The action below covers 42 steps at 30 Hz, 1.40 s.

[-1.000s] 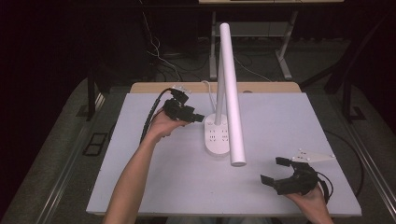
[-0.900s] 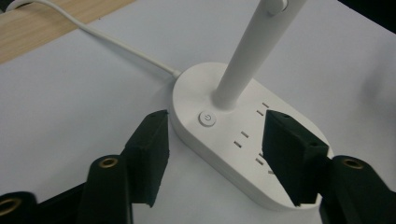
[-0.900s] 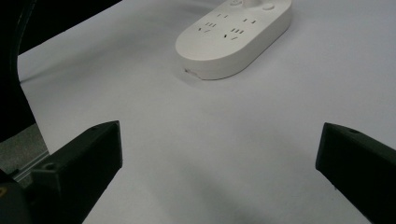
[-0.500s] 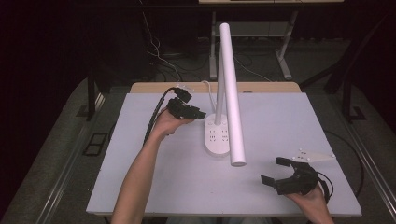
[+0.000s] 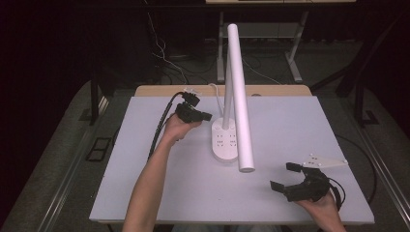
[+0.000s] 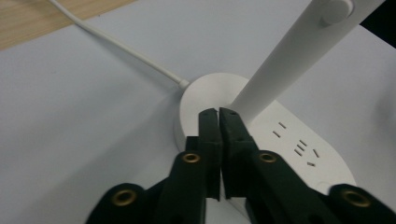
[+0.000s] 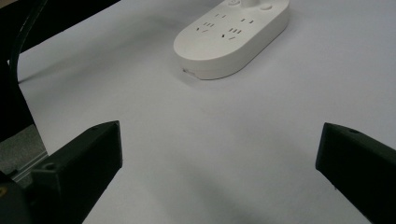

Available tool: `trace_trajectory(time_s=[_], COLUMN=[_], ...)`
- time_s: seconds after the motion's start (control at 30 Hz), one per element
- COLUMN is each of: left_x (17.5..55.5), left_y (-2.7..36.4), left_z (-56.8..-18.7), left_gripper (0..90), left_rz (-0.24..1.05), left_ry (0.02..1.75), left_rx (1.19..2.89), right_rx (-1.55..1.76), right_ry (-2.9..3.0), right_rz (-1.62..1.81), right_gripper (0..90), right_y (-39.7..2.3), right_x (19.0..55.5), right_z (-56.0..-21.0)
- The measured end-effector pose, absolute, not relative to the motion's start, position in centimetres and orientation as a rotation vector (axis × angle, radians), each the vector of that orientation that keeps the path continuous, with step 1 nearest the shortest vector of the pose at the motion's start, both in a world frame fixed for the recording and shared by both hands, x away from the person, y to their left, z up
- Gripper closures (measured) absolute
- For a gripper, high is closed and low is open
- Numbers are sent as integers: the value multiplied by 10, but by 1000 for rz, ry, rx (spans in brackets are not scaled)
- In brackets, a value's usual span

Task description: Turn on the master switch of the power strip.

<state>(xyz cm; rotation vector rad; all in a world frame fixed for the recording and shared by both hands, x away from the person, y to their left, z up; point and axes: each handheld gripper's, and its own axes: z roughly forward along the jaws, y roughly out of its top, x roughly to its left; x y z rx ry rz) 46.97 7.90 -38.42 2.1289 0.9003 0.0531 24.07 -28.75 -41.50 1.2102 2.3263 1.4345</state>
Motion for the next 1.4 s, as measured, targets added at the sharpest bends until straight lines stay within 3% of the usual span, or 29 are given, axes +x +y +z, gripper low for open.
trace_trajectory(time_s=[1.4], left_x=[473], left_y=[51], left_z=[-415], left_gripper=[900], left_rz=[24], left_ry=[921], left_rx=[2130], right_rx=[1189], right_ry=[2345], right_rz=[1429], right_gripper=[0], right_y=[-285], right_x=[241], right_z=[-416])
